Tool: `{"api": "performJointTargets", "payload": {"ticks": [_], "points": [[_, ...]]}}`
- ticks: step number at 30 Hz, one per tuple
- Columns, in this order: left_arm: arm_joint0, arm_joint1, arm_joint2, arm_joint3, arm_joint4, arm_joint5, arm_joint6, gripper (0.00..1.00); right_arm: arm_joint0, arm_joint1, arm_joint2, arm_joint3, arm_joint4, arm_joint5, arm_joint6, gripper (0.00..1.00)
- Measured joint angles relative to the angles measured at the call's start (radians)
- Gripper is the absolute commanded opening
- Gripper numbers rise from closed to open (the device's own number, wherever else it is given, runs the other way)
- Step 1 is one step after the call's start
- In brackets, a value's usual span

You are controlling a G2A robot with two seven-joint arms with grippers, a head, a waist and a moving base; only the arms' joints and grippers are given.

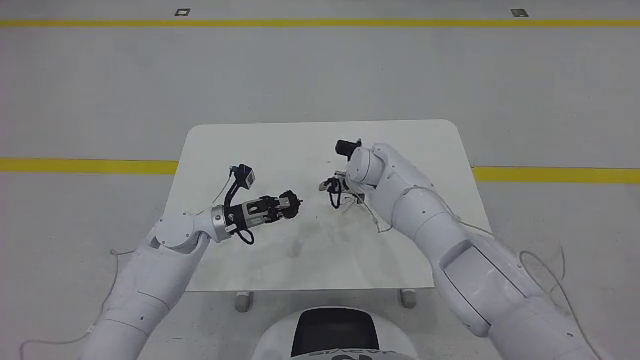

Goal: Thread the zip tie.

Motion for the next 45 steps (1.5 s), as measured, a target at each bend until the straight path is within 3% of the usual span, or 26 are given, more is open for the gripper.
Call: {"api": "performJointTargets", "payload": {"ticks": [14,20,25,38,44,45], "points": [[0.000,0.000,0.000,0.000,0.000,0.000,0.000,0.00,-0.086,0.023,0.137,-0.139,-0.194,0.000,0.099,1.00],[0.000,0.000,0.000,0.000,0.000,0.000,0.000,0.00,-0.174,0.025,0.262,-0.252,-0.341,0.000,0.142,1.00],[0.000,0.000,0.000,0.000,0.000,0.000,0.000,0.00,-0.280,0.013,0.384,-0.415,-0.508,0.000,0.201,1.00],[0.000,0.000,0.000,0.000,0.000,0.000,0.000,0.00,-0.291,0.012,0.392,-0.416,-0.505,0.000,0.175,1.00],[0.000,0.000,0.000,0.000,0.000,0.000,0.000,0.00,-0.288,-0.005,0.423,-0.395,-0.543,0.000,0.190,1.00],[0.000,0.000,0.000,0.000,0.000,0.000,0.000,0.00,-0.288,-0.011,0.428,-0.388,-0.549,0.000,0.190,0.91]]}}
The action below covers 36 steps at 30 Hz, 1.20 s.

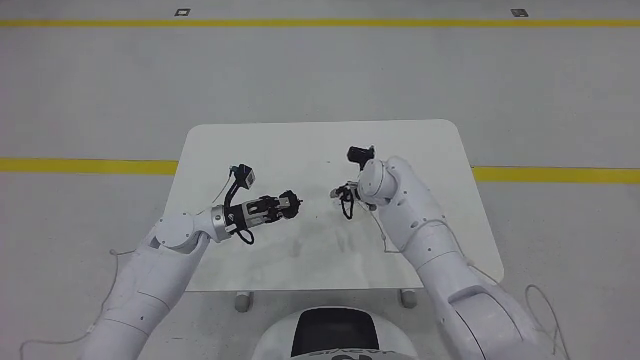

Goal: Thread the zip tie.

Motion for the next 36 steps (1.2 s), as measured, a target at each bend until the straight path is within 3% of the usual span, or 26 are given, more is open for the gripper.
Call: {"api": "performJointTargets", "payload": {"ticks": [3,6,23,36], "points": [[0.000,0.000,0.000,0.000,0.000,0.000,0.000,0.00,0.001,-0.014,0.013,0.016,-0.016,0.000,-0.001,0.57],[0.000,0.000,0.000,0.000,0.000,0.000,0.000,0.00,0.002,-0.028,0.030,0.033,-0.035,0.000,-0.007,0.47],[0.000,0.000,0.000,0.000,0.000,0.000,0.000,0.00,0.011,-0.094,0.144,0.101,-0.153,0.000,-0.047,0.32],[0.000,0.000,0.000,0.000,0.000,0.000,0.000,0.00,0.047,-0.144,0.220,0.214,-0.258,0.000,-0.079,0.25]]}}
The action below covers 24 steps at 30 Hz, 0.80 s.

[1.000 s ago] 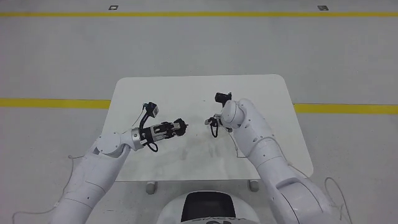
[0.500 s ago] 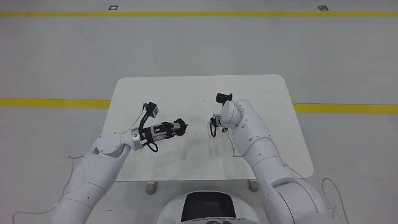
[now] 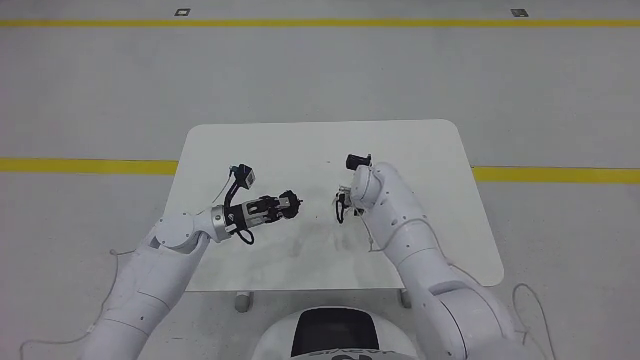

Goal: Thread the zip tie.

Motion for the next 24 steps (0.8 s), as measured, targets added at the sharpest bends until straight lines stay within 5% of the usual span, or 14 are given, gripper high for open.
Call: {"api": "performJointTargets", "payload": {"ticks": [24], "points": [[0.000,0.000,0.000,0.000,0.000,0.000,0.000,0.00,0.101,-0.066,0.188,0.195,-0.199,0.000,-0.049,0.19]]}}
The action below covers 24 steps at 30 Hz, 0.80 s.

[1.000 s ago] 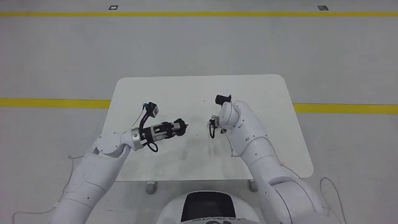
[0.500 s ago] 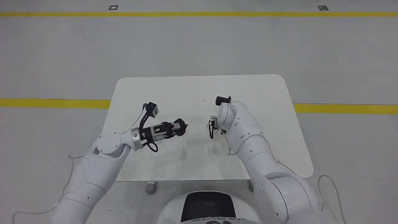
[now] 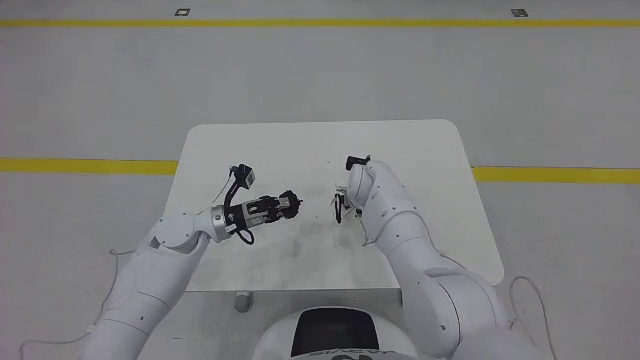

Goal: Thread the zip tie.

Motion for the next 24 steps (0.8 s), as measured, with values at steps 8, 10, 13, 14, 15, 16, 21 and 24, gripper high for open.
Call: {"api": "performJointTargets", "payload": {"ticks": [8,10,13,14,15,16,21,24], "points": [[0.000,0.000,0.000,0.000,0.000,0.000,0.000,0.00,0.048,0.007,0.015,0.088,0.001,0.000,-0.024,0.18],[0.000,0.000,0.000,0.000,0.000,0.000,0.000,0.00,0.059,0.009,0.020,0.110,0.001,0.000,-0.031,0.18],[0.000,0.000,0.000,0.000,0.000,0.000,0.000,0.00,0.074,0.012,0.026,0.139,0.001,0.000,-0.042,0.17],[0.000,0.000,0.000,0.000,0.000,0.000,0.000,0.00,0.078,0.013,0.028,0.147,0.001,0.000,-0.047,0.16],[0.000,0.000,0.000,0.000,0.000,0.000,0.000,0.00,0.083,0.013,0.031,0.157,0.001,0.000,-0.053,0.17],[0.000,0.000,0.000,0.000,0.000,0.000,0.000,0.00,0.087,0.014,0.033,0.164,0.001,0.000,-0.058,0.17],[0.000,0.000,0.000,0.000,0.000,0.000,0.000,0.00,0.104,0.017,0.045,0.201,0.001,0.000,-0.081,0.17],[0.000,0.000,0.000,0.000,0.000,0.000,0.000,0.00,0.112,0.018,0.051,0.220,0.001,0.000,-0.093,0.18]]}}
